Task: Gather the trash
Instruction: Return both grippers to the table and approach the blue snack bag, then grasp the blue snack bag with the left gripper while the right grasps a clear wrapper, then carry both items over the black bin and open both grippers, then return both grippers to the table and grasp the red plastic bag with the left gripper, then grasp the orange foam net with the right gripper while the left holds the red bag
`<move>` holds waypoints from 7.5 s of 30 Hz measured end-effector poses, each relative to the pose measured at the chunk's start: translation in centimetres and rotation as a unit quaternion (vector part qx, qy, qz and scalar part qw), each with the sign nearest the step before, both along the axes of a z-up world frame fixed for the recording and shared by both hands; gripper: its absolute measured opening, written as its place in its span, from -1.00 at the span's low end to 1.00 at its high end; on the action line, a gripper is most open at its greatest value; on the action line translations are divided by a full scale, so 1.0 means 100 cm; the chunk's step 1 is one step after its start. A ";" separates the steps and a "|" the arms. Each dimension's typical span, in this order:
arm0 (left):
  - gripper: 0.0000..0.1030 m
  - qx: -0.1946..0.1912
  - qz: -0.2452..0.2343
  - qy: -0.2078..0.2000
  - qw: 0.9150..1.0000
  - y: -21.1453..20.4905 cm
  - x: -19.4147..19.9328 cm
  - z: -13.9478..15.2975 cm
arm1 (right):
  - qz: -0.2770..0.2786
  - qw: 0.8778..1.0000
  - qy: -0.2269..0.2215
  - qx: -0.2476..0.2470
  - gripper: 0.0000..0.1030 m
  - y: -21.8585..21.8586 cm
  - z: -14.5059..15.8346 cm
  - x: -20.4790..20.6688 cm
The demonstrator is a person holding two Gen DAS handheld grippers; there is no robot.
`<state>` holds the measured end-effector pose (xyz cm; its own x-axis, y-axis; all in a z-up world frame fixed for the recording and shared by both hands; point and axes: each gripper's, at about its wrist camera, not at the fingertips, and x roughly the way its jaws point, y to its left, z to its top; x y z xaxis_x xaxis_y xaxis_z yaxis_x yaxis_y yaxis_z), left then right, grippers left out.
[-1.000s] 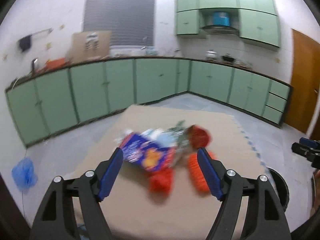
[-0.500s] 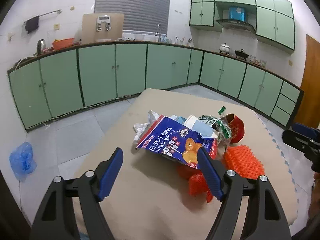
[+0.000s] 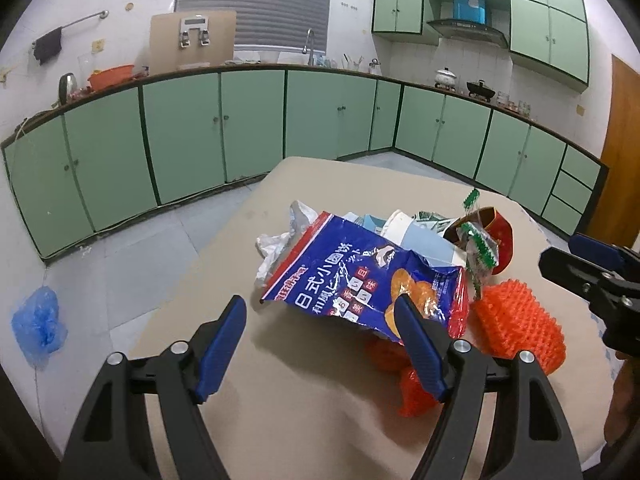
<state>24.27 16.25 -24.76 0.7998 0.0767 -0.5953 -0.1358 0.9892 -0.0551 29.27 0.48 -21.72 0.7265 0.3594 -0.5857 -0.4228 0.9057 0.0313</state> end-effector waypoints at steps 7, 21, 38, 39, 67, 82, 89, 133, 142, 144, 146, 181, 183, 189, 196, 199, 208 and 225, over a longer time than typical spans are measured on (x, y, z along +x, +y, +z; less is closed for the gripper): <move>0.45 -0.014 0.002 0.015 1.000 0.005 0.008 -0.013 | 0.006 1.000 0.004 0.004 0.51 0.011 -0.009 0.009; 0.41 -0.053 -0.014 0.017 0.998 -0.001 0.007 -0.013 | 0.010 1.000 0.007 0.013 0.51 0.006 -0.017 0.028; 0.29 -0.014 -0.061 0.005 0.998 -0.043 -0.003 0.005 | 0.000 1.000 0.013 0.025 0.51 -0.012 -0.015 0.023; 0.29 -0.013 -0.063 0.007 0.998 -0.045 -0.001 0.004 | 0.000 1.000 0.012 0.025 0.51 -0.013 -0.015 0.023; -0.91 -0.054 -0.038 -0.010 0.998 -0.021 -0.010 0.002 | 0.008 1.000 0.013 0.022 0.50 -0.007 -0.012 0.019; -0.92 -0.058 -0.041 -0.044 0.996 -0.020 -0.028 0.033 | 0.042 0.999 0.029 0.003 -0.30 0.032 -0.023 0.031; -0.92 -0.058 -0.040 -0.042 0.997 -0.016 -0.030 0.030 | 0.045 0.998 0.034 0.014 -0.98 0.022 -0.022 0.031; -0.92 -0.072 -0.371 -0.009 0.926 -0.346 -0.024 0.055 | -0.261 0.963 0.027 0.065 -0.98 -0.376 0.004 -0.117; -0.91 -0.044 -0.421 0.071 0.903 -0.448 0.004 -0.015 | -0.324 0.939 0.095 0.065 -0.98 -0.443 -0.083 -0.112; -0.91 -0.040 -0.421 0.090 0.902 -0.461 0.010 -0.029 | -0.329 0.933 0.127 0.067 -0.98 -0.451 -0.108 -0.100; -0.90 -0.032 -0.420 0.118 0.899 -0.473 0.017 -0.045 | -0.334 0.927 0.156 0.067 -0.96 -0.456 -0.127 -0.088; 0.06 0.031 -0.128 -0.037 0.991 -0.167 -0.052 0.062 | -0.201 0.978 0.010 0.058 0.56 -0.272 0.021 -0.098; 0.10 0.038 -0.105 -0.042 0.993 -0.142 -0.059 0.060 | -0.173 0.983 0.008 0.061 0.56 -0.244 0.026 -0.096; 0.10 0.029 -0.061 -0.027 0.997 -0.081 -0.057 0.045 | -0.109 0.992 0.016 0.056 0.56 -0.164 0.023 -0.082; 0.10 0.008 -0.053 -0.005 0.999 -0.048 -0.045 0.014 | -0.080 0.995 0.043 0.043 0.52 -0.112 0.009 -0.069; 0.10 0.001 -0.056 0.007 0.998 -0.042 -0.034 0.001 | -0.078 0.995 0.053 0.040 0.52 -0.103 0.001 -0.064; -0.35 -0.036 -0.072 0.047 0.996 -0.036 -0.002 -0.030 | -0.074 0.994 0.075 0.031 0.52 -0.089 -0.021 -0.053; -0.80 -0.041 -0.083 -0.018 0.996 -0.039 -0.039 0.013 | -0.054 0.992 0.108 0.024 0.40 -0.064 -0.053 -0.037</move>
<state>20.42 12.37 -23.45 0.8187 -0.1056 -0.5644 0.0329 0.9899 -0.1376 25.55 -5.93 -27.02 0.6219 0.3174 -0.7159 -0.3027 0.9405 0.1540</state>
